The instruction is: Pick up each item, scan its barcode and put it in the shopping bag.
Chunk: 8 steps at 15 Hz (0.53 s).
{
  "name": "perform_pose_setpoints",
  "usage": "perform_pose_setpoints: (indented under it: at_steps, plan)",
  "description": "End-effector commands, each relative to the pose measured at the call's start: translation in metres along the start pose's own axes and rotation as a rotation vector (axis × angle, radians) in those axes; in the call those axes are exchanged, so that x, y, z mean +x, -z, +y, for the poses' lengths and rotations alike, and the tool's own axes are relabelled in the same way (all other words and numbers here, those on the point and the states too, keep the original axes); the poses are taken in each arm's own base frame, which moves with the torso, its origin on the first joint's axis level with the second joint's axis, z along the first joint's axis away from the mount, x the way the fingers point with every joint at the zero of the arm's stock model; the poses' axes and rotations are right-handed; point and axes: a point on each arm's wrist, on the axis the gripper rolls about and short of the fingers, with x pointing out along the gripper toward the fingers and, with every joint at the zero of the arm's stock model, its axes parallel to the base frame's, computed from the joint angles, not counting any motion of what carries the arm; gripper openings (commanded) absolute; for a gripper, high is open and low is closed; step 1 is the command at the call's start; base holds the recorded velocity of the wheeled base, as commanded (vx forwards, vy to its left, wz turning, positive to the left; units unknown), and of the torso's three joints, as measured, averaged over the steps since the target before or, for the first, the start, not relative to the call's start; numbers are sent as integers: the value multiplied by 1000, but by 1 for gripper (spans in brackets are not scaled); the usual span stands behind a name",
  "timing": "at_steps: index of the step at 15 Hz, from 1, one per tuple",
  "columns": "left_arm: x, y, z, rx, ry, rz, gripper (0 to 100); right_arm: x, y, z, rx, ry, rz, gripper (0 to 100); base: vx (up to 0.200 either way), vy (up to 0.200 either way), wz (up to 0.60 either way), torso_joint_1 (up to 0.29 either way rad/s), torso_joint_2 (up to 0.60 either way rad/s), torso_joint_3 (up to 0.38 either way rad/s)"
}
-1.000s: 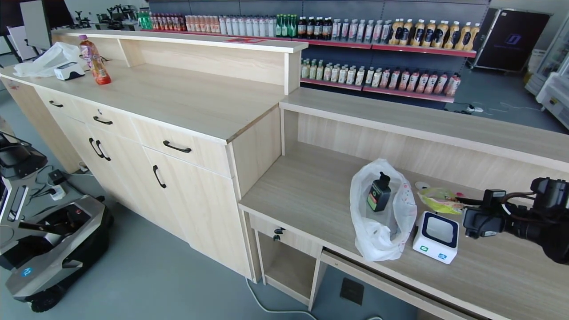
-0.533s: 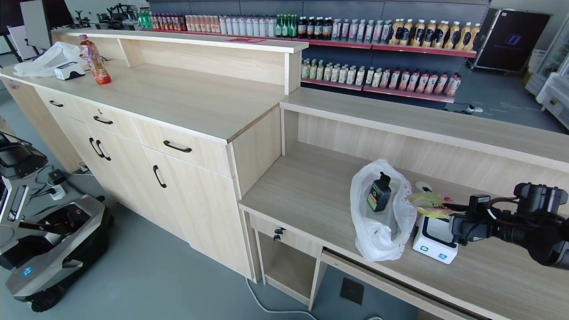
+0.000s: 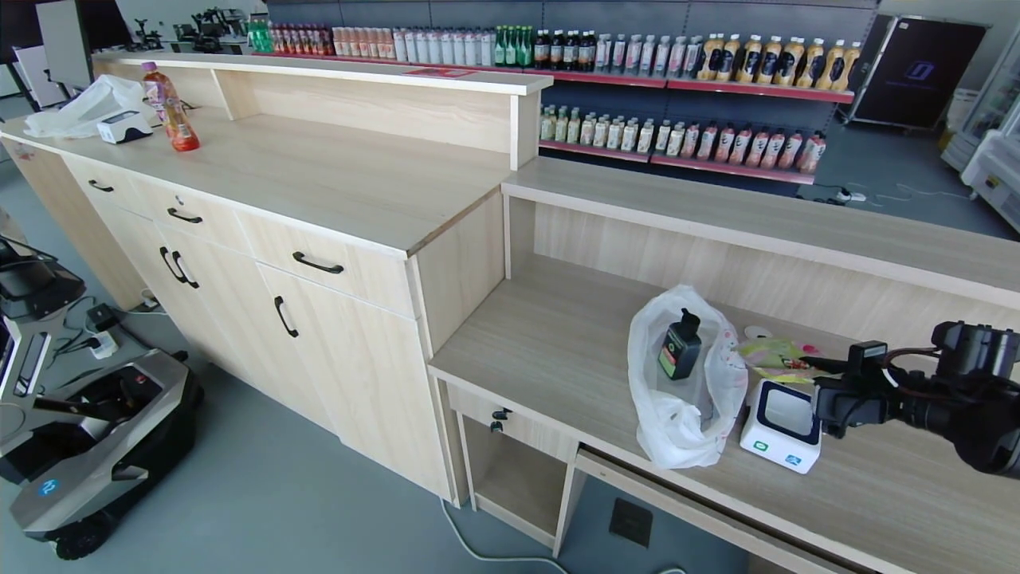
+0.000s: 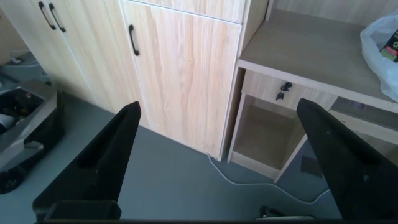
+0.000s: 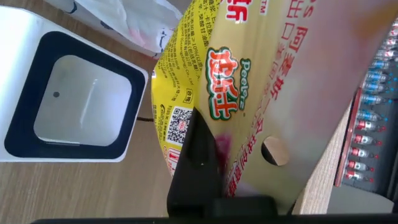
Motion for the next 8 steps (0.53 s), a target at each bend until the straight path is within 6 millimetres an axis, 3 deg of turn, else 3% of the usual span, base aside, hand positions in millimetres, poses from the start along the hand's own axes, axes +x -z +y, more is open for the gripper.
perform_pose_setpoints:
  at_steps: [1,5,8]
  plan:
    - [0,0,0,0,0,0,100,-17,-1,-8,-9,11,24,0,0,0,0,0,0,0]
    - [0,0,0,0,0,0,100,-41,9,-9,-34,-10,75,0,0,0,0,0,0,0]
    - [0,0,0,0,0,0,100,-45,12,-6,-16,-36,80,0,0,0,0,0,0,0]
